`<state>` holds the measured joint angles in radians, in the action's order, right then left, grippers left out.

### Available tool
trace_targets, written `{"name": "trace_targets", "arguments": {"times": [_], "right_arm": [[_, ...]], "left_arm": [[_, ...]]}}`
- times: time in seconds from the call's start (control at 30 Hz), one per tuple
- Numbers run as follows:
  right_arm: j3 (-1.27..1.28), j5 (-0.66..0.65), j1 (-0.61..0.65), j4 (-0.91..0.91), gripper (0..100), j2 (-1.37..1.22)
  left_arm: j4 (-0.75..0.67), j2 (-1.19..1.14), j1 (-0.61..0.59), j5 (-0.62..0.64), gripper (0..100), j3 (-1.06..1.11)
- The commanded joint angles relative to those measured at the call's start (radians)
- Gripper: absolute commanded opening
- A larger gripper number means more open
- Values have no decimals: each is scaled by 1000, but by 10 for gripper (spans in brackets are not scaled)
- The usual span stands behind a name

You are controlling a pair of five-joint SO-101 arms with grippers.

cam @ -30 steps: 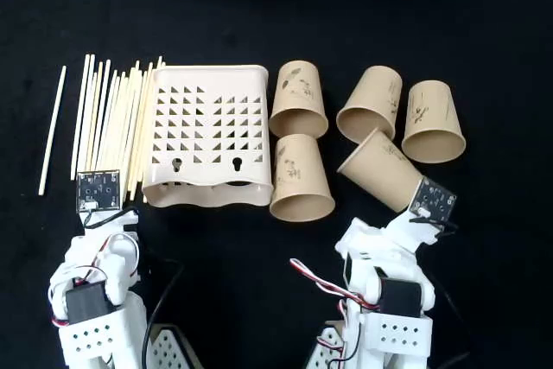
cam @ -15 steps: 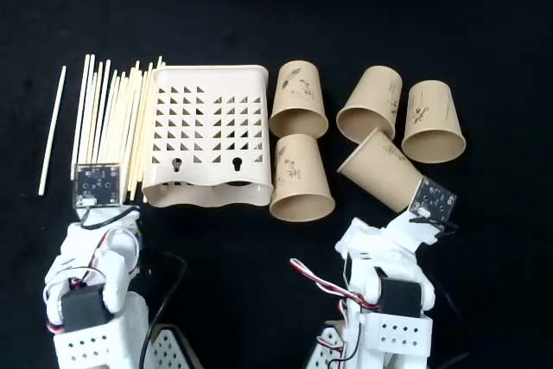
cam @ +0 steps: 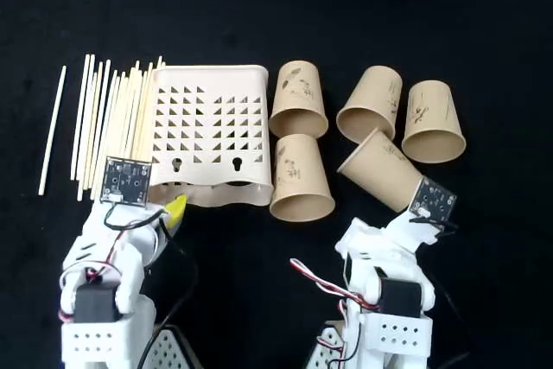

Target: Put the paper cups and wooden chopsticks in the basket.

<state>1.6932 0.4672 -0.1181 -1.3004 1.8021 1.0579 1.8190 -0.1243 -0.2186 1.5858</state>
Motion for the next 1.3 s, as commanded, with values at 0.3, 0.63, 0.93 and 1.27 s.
{"name": "trace_targets", "arguments": {"times": [0.3,0.63,0.93,1.27], "right_arm": [[-7,8,-8,-6,12,61],[-7,8,-8,-6,12,61],[-7,8,-8,-6,12,61],[-7,8,-8,-6,12,61]], "left_arm": [[-247,5,16,104,180,99],[-247,5,110,106,34,74],[-63,5,156,114,28,-139],[-15,5,275,270,28,-335]]}}
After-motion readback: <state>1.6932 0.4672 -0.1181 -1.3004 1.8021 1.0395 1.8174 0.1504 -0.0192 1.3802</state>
